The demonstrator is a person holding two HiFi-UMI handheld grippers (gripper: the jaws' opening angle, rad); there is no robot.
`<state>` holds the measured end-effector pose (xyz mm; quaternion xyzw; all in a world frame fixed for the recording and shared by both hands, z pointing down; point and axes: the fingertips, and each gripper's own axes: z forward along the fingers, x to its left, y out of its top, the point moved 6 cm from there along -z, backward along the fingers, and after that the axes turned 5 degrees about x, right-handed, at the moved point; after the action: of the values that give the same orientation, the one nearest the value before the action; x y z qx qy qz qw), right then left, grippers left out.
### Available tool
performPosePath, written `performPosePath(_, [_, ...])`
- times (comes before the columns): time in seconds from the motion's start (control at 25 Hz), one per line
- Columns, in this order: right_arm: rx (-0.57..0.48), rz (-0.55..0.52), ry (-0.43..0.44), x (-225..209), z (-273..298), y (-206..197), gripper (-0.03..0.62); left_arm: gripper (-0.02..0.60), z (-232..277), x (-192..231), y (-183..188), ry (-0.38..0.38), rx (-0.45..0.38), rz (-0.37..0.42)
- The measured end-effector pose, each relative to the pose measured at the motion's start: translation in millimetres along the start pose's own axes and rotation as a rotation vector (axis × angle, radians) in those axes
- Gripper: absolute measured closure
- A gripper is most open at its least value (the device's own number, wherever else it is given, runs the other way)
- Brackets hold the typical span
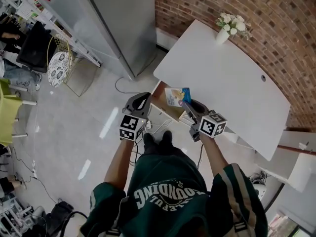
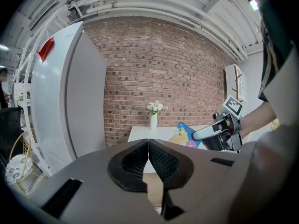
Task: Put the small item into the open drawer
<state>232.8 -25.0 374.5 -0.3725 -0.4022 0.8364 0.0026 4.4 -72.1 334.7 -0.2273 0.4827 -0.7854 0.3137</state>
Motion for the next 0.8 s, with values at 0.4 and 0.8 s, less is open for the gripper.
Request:
performPosePath(0.4, [0.018, -0.006, -0.037, -3, 8, -5, 0.485, 0.566, 8, 8, -9, -0.046, 0.020, 0.003])
performPosePath(0.8, [0.082, -0.041, -0.055, -26, 38, -25, 0.485, 0.566, 24, 22, -39, -0.074, 0.065, 0.002])
